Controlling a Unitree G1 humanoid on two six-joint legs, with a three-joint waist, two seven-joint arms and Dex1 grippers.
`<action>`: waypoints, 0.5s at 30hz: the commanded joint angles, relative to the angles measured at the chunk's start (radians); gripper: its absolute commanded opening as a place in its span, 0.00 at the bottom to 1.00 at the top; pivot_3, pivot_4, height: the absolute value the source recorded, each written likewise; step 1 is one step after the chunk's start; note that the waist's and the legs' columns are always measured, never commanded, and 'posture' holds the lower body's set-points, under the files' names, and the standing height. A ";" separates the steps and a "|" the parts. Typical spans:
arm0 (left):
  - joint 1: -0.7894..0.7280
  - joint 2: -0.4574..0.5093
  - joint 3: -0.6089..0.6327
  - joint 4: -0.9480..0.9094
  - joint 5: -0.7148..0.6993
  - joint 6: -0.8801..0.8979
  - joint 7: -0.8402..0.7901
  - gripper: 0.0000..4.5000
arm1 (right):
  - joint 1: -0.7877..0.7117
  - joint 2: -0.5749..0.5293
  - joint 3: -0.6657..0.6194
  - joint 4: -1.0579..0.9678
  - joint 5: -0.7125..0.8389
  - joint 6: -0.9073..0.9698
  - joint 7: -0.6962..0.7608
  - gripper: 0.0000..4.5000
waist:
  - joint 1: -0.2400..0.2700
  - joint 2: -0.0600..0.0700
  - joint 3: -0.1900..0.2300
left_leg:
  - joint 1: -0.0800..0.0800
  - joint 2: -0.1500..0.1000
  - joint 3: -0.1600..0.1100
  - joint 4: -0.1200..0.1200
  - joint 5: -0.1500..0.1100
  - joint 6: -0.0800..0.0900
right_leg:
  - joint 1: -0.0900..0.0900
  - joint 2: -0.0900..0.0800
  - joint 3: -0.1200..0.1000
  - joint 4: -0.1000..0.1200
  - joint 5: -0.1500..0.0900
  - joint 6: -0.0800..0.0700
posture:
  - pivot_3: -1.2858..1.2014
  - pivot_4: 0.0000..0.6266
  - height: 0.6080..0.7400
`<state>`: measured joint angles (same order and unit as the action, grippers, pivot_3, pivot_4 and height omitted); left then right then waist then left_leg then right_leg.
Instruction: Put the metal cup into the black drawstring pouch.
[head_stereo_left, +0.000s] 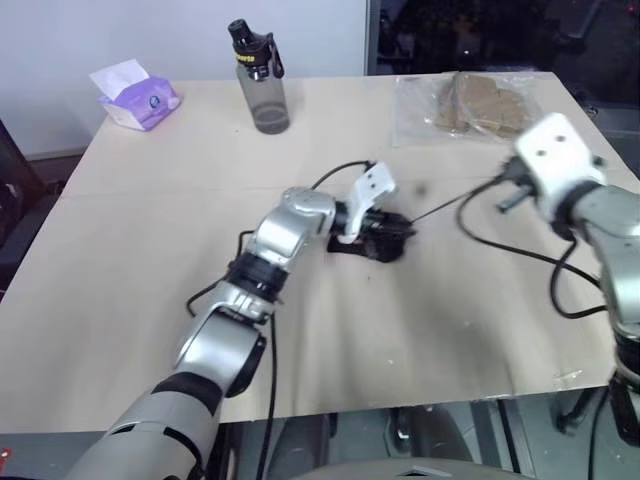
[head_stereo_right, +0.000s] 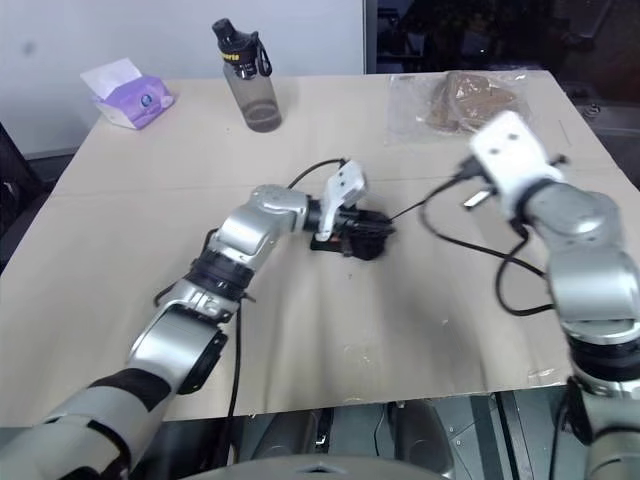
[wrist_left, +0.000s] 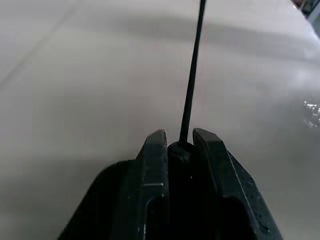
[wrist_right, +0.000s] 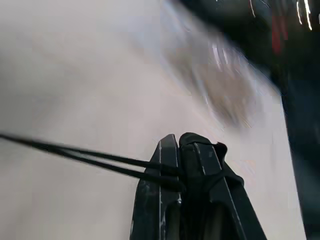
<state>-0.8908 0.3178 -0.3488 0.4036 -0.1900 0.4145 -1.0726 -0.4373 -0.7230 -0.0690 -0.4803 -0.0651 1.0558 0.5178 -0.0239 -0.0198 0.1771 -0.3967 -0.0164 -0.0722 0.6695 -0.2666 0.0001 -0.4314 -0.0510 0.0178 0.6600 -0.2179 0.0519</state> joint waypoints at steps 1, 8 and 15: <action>0.054 0.057 0.015 -0.018 0.050 0.018 0.032 0.05 | 0.066 0.008 -0.129 0.005 0.032 -0.132 -0.013 0.00 | 0.000 0.002 0.000 | 0.000 0.000 0.001 0.000 0.000 0.000 | -0.001 0.000 0.001 0.000 0.000 0.000 | 0.52 0.24 1.00; 0.212 0.054 0.165 -0.250 -0.070 -0.005 0.110 0.28 | 0.292 0.135 -0.114 -0.146 0.206 -0.228 0.055 0.20 | -0.017 0.003 -0.001 | 0.008 0.002 0.006 0.000 0.000 0.000 | 0.004 0.002 0.006 0.003 0.000 0.000 | 0.52 0.24 1.00; 0.530 0.140 0.401 -0.593 -0.174 0.063 0.234 0.59 | 0.709 0.206 -0.291 -0.350 0.295 -0.410 0.118 0.85 | -0.011 0.003 -0.001 | 0.010 0.004 0.003 -0.001 0.000 0.001 | 0.005 0.001 0.008 0.002 0.000 0.001 | 0.52 0.24 1.00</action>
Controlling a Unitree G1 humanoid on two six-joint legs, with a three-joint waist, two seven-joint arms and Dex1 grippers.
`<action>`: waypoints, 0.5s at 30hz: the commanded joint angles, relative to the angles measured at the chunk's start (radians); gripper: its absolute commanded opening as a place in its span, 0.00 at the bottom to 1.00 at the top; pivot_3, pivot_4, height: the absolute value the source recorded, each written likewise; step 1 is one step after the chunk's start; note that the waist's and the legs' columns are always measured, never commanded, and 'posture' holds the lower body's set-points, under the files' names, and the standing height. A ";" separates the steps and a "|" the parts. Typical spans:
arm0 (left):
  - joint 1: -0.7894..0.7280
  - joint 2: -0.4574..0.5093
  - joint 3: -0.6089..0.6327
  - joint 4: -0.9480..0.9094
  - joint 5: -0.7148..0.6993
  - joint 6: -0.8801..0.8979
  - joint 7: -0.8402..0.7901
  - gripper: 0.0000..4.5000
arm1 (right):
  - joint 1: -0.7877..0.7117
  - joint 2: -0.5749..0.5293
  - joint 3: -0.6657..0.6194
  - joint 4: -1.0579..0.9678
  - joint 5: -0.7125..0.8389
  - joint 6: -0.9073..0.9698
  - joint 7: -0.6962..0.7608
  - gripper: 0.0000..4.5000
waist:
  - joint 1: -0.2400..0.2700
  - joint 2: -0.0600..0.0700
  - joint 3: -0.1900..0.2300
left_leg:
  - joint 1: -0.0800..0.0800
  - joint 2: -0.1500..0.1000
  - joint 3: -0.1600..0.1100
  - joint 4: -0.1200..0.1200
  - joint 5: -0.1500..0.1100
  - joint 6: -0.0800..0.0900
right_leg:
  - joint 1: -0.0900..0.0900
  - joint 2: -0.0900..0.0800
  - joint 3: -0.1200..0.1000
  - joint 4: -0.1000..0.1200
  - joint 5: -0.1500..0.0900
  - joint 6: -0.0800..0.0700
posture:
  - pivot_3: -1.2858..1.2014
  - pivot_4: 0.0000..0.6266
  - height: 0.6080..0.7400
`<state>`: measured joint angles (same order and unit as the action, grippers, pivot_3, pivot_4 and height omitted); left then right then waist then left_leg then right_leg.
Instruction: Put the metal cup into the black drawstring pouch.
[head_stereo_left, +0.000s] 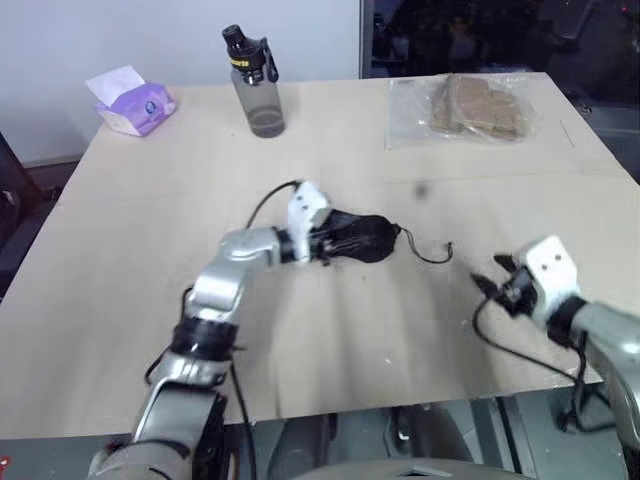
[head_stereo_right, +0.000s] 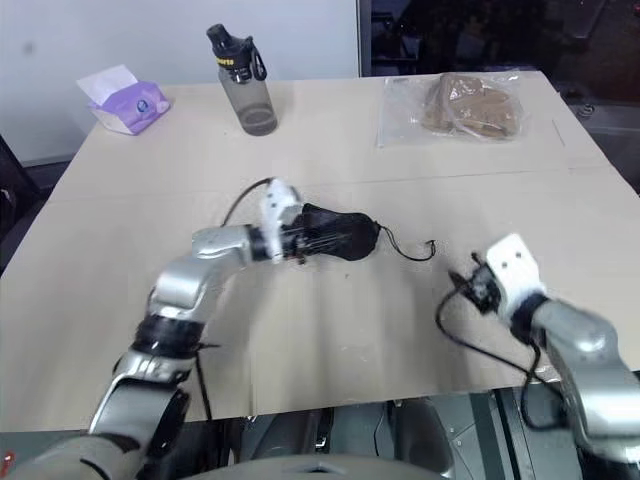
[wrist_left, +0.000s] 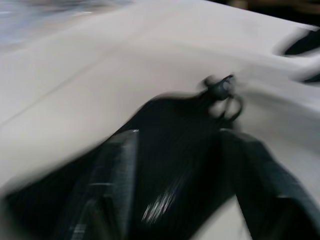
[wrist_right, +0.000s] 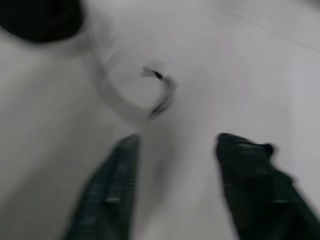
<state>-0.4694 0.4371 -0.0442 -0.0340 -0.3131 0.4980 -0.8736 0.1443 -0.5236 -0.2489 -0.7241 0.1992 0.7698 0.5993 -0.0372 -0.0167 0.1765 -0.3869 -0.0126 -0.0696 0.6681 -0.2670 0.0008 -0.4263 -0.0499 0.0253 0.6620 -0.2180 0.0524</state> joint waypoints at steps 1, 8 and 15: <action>0.164 0.035 0.126 -0.187 -0.055 -0.022 0.046 0.59 | 0.188 0.011 -0.133 -0.115 0.035 -0.158 0.051 0.85 | 0.005 0.000 0.000 | 0.001 0.000 0.000 0.000 0.000 0.000 | 0.002 -0.001 0.000 -0.001 0.000 0.000 | 0.52 0.24 1.00; 0.488 0.087 0.268 -0.397 -0.152 0.042 0.084 0.59 | 0.331 0.036 -0.244 -0.094 0.115 -0.285 0.081 0.85 | 0.007 -0.001 0.000 | 0.010 0.003 -0.001 0.002 -0.002 0.003 | 0.013 -0.001 -0.002 -0.005 -0.006 0.001 | 0.52 0.24 1.00; 0.645 0.082 0.329 -0.485 -0.192 0.023 0.130 0.59 | 0.307 -0.011 -0.277 -0.049 0.170 -0.309 0.096 0.85 | 0.023 -0.001 0.000 | 0.011 0.004 0.005 0.002 -0.002 0.003 | 0.014 -0.001 -0.002 -0.005 -0.006 0.001 | 0.52 0.24 1.00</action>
